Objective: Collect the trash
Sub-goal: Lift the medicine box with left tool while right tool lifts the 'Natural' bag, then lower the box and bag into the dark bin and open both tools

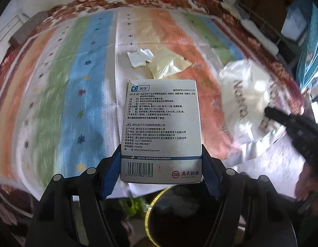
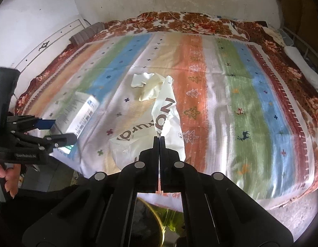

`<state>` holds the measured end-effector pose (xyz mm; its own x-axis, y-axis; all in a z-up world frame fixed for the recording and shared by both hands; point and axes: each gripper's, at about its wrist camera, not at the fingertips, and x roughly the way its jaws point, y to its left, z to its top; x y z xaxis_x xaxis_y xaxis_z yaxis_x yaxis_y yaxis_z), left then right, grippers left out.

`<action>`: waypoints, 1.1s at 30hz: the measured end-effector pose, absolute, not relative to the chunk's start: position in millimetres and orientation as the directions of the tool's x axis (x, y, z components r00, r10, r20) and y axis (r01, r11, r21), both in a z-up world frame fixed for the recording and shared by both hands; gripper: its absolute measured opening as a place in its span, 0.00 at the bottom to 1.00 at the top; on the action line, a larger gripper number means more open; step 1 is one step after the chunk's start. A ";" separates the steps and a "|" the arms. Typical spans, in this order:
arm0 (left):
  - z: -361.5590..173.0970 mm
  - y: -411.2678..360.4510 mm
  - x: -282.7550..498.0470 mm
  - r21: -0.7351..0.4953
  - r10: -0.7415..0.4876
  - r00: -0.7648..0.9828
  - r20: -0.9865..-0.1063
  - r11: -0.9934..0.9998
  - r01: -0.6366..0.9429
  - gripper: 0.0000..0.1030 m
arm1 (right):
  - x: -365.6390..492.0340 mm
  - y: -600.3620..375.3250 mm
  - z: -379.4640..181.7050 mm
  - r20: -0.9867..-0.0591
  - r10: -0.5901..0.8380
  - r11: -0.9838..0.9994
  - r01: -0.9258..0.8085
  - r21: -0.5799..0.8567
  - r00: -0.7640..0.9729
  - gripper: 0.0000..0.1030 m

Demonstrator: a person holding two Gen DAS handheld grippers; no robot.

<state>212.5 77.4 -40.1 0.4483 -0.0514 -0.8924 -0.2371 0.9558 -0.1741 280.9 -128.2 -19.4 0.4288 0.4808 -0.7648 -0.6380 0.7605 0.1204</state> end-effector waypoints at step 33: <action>-8.8 34.7 80.0 -0.444 -0.209 0.637 -0.742 0.865 -0.234 0.68 | 129.9 -173.8 0.0 -0.693 0.601 0.704 -0.673 0.226 0.397 0.00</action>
<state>80.0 34.7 -8.8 0.6366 -0.2091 -0.7423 -0.2339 0.8648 -0.4443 129.9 -173.8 0.0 0.3972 0.6013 -0.6933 -0.6730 0.7045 0.2255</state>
